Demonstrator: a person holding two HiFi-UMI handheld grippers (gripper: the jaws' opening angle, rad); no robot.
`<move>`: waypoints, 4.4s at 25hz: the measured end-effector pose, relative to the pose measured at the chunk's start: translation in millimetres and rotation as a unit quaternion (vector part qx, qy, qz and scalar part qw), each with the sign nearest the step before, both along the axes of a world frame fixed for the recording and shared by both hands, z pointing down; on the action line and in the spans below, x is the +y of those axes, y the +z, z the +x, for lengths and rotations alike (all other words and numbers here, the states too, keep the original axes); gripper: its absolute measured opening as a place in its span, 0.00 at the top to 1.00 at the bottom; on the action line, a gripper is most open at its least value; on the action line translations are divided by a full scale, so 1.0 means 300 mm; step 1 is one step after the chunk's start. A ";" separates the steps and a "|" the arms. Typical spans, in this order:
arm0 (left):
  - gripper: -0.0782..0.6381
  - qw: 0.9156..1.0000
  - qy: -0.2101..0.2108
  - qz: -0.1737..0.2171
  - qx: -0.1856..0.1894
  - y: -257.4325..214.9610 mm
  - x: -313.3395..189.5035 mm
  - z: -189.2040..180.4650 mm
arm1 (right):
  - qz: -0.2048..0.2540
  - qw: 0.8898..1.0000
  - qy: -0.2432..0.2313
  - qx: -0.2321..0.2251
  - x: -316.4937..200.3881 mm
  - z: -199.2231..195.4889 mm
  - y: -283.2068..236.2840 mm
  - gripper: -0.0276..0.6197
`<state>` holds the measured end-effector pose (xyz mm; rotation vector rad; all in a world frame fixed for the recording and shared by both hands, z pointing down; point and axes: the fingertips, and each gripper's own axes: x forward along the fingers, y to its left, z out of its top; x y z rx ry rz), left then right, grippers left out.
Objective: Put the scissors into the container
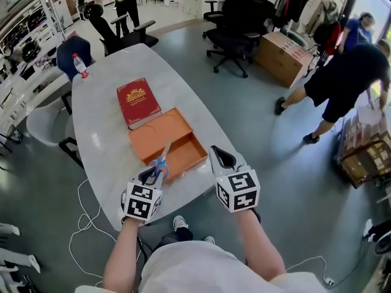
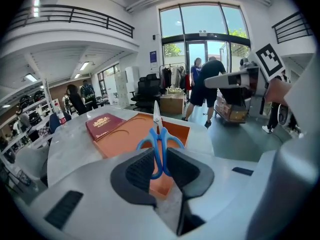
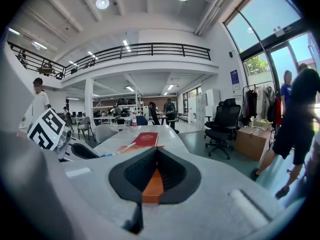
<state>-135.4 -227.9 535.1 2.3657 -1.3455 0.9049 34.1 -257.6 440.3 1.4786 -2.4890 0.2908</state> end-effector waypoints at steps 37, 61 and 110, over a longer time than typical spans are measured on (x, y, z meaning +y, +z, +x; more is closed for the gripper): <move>0.78 0.962 0.157 -0.156 -0.163 0.275 -0.165 0.117 | -0.032 0.999 -0.033 0.024 -0.267 -0.009 0.062 0.95; 0.78 0.952 0.134 -0.205 -0.185 0.348 -0.186 0.119 | -0.042 0.997 -0.066 0.023 -0.327 0.039 0.089 0.95; 0.82 0.977 -0.172 0.102 0.074 -0.326 -0.311 -0.134 | 0.000 0.996 -0.087 -0.002 -0.331 0.004 -0.061 0.95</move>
